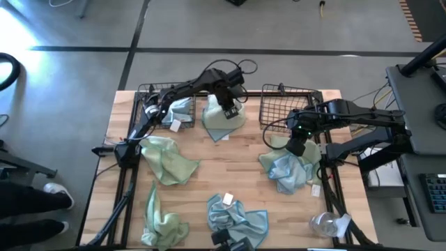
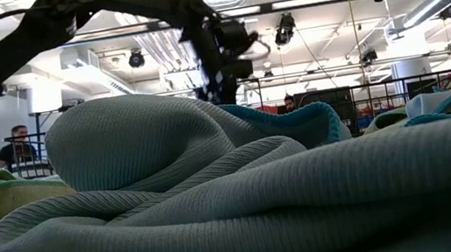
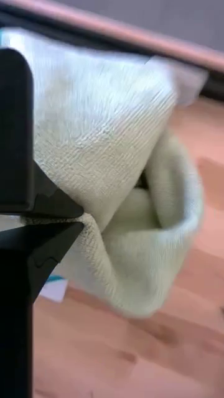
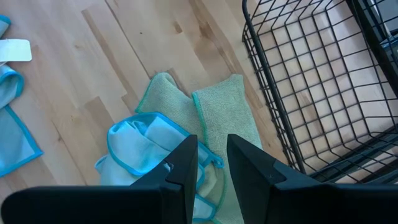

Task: Sort microfiber towel by color & place in baskets
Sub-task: Put the green microfiber towel into the right wire basket

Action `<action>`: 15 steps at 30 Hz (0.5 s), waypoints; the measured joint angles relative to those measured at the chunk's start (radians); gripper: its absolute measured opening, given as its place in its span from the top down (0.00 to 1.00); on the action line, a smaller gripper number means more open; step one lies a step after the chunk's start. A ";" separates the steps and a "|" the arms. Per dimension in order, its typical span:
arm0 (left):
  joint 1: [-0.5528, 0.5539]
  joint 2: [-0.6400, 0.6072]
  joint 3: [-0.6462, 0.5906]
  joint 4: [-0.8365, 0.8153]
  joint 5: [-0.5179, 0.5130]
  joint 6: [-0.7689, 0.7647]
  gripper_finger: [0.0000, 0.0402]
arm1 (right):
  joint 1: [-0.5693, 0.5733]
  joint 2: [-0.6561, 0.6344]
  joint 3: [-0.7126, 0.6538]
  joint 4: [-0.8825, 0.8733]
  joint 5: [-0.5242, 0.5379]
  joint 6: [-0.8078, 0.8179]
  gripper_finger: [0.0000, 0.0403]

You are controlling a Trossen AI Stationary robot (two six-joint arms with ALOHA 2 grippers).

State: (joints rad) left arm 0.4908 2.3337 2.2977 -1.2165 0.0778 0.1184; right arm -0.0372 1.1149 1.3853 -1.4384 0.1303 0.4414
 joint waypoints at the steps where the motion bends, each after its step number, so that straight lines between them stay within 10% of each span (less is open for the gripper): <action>1: 0.000 0.000 0.035 -0.013 0.000 0.000 1.00 | 0.000 0.000 0.000 0.000 0.000 0.000 0.80; 15: -0.053 -0.180 0.054 0.269 0.062 -0.027 1.00 | 0.000 0.000 0.000 0.012 0.001 -0.059 0.80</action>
State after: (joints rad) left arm 0.4374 2.1538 2.3515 -0.9475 0.1400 0.0919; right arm -0.0376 1.1149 1.3853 -1.4261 0.1310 0.3828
